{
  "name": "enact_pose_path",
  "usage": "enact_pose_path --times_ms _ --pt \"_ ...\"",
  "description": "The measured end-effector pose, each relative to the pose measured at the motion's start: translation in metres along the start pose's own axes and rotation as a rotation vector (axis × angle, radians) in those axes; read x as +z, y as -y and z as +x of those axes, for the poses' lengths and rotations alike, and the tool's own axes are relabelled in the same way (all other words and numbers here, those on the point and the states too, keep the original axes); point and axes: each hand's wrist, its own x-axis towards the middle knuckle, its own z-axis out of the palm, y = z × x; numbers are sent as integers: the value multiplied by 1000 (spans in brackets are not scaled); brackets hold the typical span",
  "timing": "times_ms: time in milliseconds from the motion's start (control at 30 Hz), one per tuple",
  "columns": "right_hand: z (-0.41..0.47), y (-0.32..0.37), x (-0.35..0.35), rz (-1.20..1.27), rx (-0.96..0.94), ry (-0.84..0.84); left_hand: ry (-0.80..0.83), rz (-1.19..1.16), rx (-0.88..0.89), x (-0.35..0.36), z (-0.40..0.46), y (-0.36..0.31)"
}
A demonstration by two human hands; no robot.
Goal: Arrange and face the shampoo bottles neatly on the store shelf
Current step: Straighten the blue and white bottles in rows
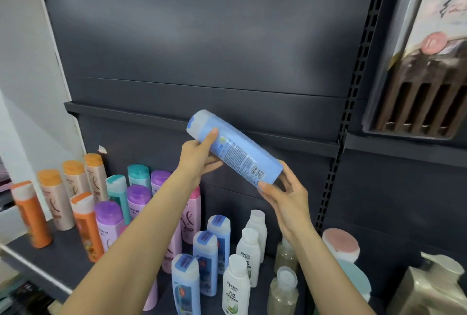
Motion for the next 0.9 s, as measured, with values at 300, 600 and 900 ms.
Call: enact_pose_path --times_ms 300,600,900 --pt "-1 3 -3 -284 -83 25 -25 -92 -152 1 -4 -5" --pt "-1 3 5 -433 133 266 70 -63 69 1 -16 2" --pt "2 -27 5 -805 -34 95 66 273 153 -13 -15 -5"
